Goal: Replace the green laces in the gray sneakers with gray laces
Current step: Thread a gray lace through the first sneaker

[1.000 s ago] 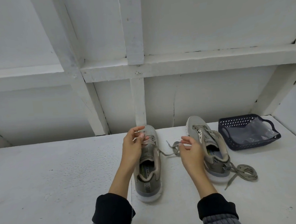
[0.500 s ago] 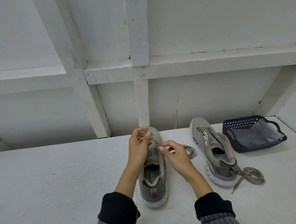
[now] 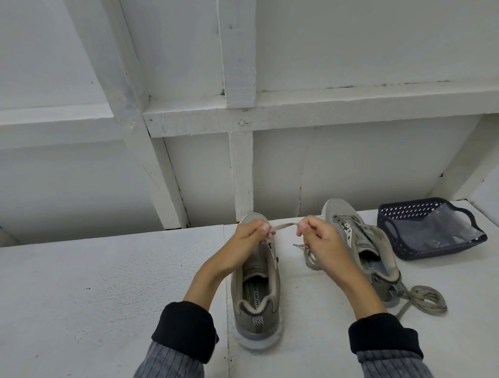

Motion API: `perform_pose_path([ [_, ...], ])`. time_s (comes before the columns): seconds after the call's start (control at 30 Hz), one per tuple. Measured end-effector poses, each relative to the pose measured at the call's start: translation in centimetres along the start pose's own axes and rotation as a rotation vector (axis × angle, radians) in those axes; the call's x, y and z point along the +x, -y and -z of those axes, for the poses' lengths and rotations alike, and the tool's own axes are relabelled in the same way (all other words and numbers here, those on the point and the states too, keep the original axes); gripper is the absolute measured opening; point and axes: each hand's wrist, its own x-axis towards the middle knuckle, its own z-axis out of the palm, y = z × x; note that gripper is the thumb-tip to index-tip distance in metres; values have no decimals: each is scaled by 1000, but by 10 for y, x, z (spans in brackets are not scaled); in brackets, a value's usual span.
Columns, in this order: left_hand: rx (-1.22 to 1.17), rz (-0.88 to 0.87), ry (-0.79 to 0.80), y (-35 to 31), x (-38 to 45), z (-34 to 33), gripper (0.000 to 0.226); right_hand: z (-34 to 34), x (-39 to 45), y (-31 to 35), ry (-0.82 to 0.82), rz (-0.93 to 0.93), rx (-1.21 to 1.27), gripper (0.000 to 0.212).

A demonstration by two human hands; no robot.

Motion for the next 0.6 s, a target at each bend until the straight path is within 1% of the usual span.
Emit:
perform_pose_path([
  [0.07, -77, 41, -6, -3, -5, 7, 38, 3, -1, -5, -45, -17, 25, 30],
  [0.13, -77, 55, -11, 2, -8, 13, 35, 4, -1, -12, -74, -30, 31, 30],
  [0.23, -67, 59, -33, 12, -7, 18, 30, 2, -1, -23, -102, -47, -24, 29],
  [0.33, -68, 51, -66, 20, -5, 22, 16, 0, 1, -31, -156, -78, -39, 27],
  [0.37, -36, 42, -83, 22, -4, 24, 14, 0, 1, -33, -179, -85, -39, 26],
  [0.43, 69, 27, -139, 23, -1, 27, 18, 2, 3, -35, -205, -96, -41, 24],
  [0.5, 181, -6, -244, 24, 2, 29, 19, 3, 5, -37, -210, -109, -41, 22],
  [0.6, 330, -84, -392, 32, 7, 31, 9, 1, 9, -42, -201, -117, -73, 21],
])
